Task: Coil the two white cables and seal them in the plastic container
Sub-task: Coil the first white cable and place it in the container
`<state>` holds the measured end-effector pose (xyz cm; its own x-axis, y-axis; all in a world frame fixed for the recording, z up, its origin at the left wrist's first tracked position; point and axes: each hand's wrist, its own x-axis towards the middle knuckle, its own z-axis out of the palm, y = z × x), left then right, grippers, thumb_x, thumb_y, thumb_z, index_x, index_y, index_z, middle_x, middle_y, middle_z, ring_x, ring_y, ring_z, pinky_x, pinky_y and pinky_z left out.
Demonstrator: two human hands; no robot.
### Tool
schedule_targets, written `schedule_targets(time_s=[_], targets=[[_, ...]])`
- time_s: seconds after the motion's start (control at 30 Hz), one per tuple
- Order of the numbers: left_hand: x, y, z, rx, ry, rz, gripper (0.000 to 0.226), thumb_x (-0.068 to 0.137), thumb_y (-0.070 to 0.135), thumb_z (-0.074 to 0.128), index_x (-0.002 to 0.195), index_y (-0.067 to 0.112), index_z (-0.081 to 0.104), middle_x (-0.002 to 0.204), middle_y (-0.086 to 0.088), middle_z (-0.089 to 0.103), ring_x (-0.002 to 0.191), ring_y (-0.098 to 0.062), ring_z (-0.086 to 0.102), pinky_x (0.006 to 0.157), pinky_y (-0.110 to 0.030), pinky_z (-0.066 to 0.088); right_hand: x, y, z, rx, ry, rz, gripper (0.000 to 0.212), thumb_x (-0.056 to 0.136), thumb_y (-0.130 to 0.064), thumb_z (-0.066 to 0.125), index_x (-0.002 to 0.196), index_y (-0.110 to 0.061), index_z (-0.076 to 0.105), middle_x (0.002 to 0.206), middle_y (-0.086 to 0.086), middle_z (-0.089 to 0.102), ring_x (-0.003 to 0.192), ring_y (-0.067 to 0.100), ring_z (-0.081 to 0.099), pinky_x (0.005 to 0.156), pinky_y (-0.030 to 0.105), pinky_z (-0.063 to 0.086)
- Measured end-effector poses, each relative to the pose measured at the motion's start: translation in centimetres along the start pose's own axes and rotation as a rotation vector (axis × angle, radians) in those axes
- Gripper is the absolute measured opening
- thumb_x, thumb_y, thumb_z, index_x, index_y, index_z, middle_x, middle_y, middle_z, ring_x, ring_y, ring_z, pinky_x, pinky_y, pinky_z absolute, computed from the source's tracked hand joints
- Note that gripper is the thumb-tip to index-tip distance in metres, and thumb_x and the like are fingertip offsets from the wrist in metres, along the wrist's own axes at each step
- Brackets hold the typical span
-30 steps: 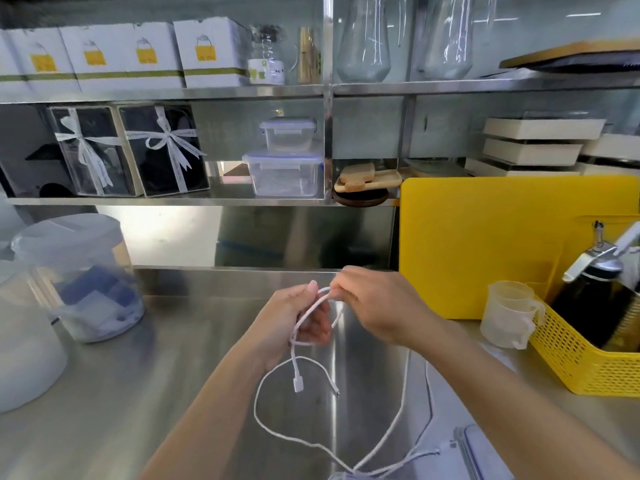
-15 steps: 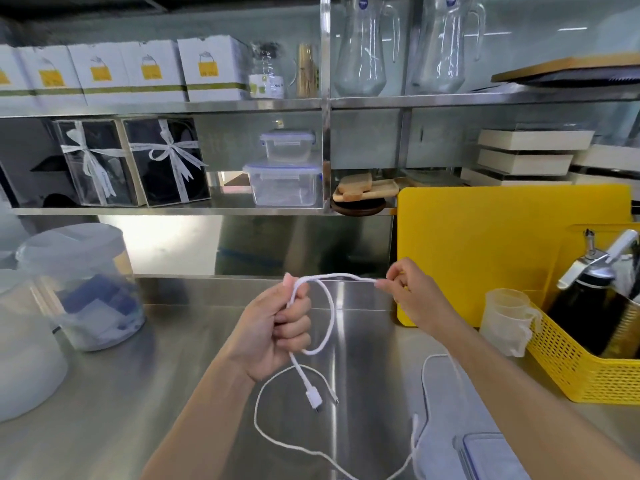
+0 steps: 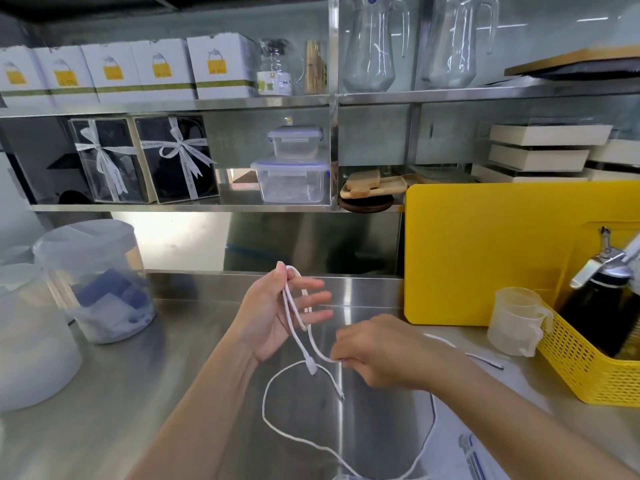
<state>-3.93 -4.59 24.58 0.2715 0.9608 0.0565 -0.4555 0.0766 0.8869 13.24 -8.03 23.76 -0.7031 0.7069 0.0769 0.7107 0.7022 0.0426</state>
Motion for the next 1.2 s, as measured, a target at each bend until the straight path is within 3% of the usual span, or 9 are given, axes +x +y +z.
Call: schedule_targets(time_s=[0.1,0.23,0.37,0.53,0.8,0.9,1.0,1.1,1.2], targets=[[-0.4,-1.1,0.3,0.182,-0.026,-0.067,0.03,0.1,0.032,0.031,0.088,0.009,0.045,0.089,-0.015,0.074,0.06,-0.027,0.07,0.051,-0.038,0.058,0.1,-0.5,-1.3,0.035,0.261,-0.122,0.01,0.084,-0.017,0.055,0.086,-0.017,0.065,0.091,-0.002,0.07,0.076,0.022,0.061,0.052,0.034,0.048],[-0.9,-2.7,1.0,0.355,-0.078,-0.1,0.03,0.1,0.033,0.032,0.094,0.008,0.047,0.063,-0.011,0.059,0.04,-0.019,0.056,0.04,-0.026,0.047,0.4,0.1,-1.9,0.027,0.502,-0.048,0.015,0.072,-0.027,0.063,0.063,-0.016,0.058,0.06,-0.001,0.06,0.048,0.014,0.044,0.042,0.015,0.015],[-1.2,-3.3,1.7,0.576,-0.143,-0.074,0.034,0.1,0.035,0.029,0.081,0.01,0.044,0.045,-0.003,0.052,0.03,-0.01,0.026,0.04,-0.021,0.024,0.4,1.5,-2.0,0.082,0.586,0.117,0.028,0.074,-0.037,0.068,0.062,-0.015,0.054,0.056,-0.001,0.052,0.051,0.011,0.036,0.043,0.02,0.02],[-1.3,-2.6,2.0,0.296,-0.21,-0.132,0.037,0.097,0.033,0.034,0.072,0.009,0.048,0.033,0.001,0.033,0.029,-0.007,0.018,0.036,-0.016,0.017,0.1,3.5,-3.6,0.273,0.51,0.194,0.028,0.074,-0.038,0.069,0.073,-0.011,0.063,0.068,0.001,0.063,0.062,0.018,0.053,0.055,0.035,0.043],[-2.0,-0.7,-0.8,-0.036,-0.375,-0.18,0.034,0.079,0.04,0.066,0.062,0.014,0.054,0.031,0.009,0.03,0.027,-0.004,0.02,0.033,-0.017,0.023,-0.6,6.8,-2.0,0.629,0.596,0.404,0.015,0.086,-0.02,0.058,0.08,-0.008,0.065,0.065,-0.005,0.057,0.062,0.009,0.05,0.059,0.025,0.039],[-2.2,-0.3,-1.1,-0.222,-0.412,-0.109,0.028,0.08,0.036,0.064,0.065,0.014,0.057,0.037,0.007,0.022,0.032,-0.009,0.017,0.036,-0.018,0.03,-0.7,7.3,0.4,0.518,0.449,0.5,0.021,0.093,-0.024,0.047,0.097,-0.014,0.064,0.084,-0.003,0.065,0.08,0.016,0.058,0.074,0.035,0.049],[-2.0,-0.3,0.2,-0.319,-0.198,-0.054,0.034,0.084,0.035,0.049,0.057,0.015,0.054,0.034,0.008,0.027,0.029,-0.006,0.019,0.035,-0.018,0.036,-0.3,6.2,3.3,0.061,0.144,0.499,0.023,0.098,-0.029,0.035,0.11,-0.022,0.053,0.106,0.004,0.066,0.092,0.025,0.061,0.076,0.039,0.051],[-1.6,-0.8,1.0,-0.281,-0.057,-0.022,0.044,0.095,0.033,0.035,0.059,0.014,0.052,0.039,0.002,0.043,0.034,-0.011,0.05,0.055,-0.041,0.061,-0.1,3.3,4.9,-0.095,-0.139,0.351,0.024,0.098,-0.026,0.034,0.119,-0.02,0.043,0.106,0.013,0.065,0.092,0.032,0.063,0.073,0.042,0.048],[-1.2,-1.6,0.5,-0.168,-0.016,-0.038,0.039,0.097,0.034,0.032,0.071,0.01,0.047,0.068,-0.014,0.072,0.071,-0.031,0.073,0.07,-0.052,0.057,-0.2,-0.1,3.8,-0.089,-0.301,0.154,0.025,0.096,-0.021,0.039,0.119,-0.011,0.041,0.107,0.02,0.062,0.092,0.04,0.059,0.072,0.043,0.044]])
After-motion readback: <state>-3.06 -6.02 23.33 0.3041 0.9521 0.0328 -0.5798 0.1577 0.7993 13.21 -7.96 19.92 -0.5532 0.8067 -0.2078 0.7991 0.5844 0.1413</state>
